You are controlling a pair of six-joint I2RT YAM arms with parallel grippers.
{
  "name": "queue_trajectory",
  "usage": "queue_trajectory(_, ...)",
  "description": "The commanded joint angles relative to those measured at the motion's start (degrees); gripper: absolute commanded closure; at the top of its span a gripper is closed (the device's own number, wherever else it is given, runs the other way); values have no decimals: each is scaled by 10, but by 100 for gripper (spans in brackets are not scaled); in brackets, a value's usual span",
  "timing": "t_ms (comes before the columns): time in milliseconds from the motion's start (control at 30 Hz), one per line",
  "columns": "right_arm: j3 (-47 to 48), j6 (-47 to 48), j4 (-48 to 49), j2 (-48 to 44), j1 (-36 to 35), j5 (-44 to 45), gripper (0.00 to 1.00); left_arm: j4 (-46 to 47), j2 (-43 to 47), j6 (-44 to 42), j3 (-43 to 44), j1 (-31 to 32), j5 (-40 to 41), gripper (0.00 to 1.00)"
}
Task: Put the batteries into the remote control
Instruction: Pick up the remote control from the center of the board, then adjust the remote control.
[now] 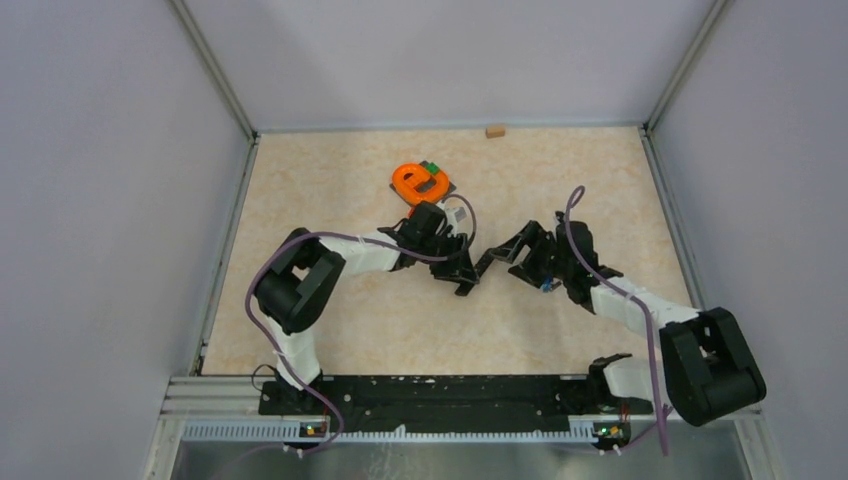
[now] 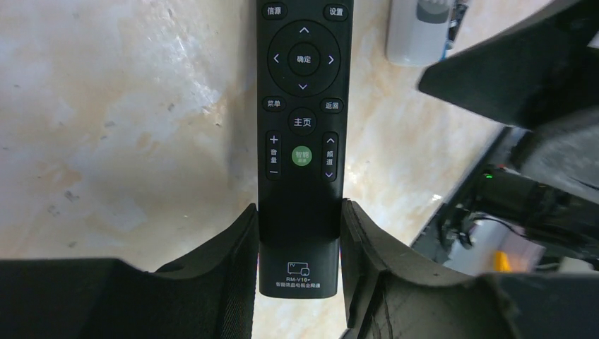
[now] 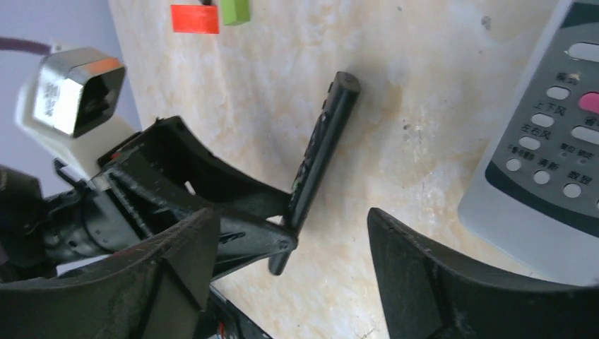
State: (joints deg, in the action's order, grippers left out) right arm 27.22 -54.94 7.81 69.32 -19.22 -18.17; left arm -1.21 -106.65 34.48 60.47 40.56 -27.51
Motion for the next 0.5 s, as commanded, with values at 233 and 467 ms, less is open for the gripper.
queue_trajectory(233, 27, -118, 96, 126, -46, 6, 33, 61, 34, 118, -13, -32, -102, 84)
queue_trajectory(467, 20, -162, 180, 184, -63, -5, 40, 93, 29, 138, -28, -34, -112, 84)
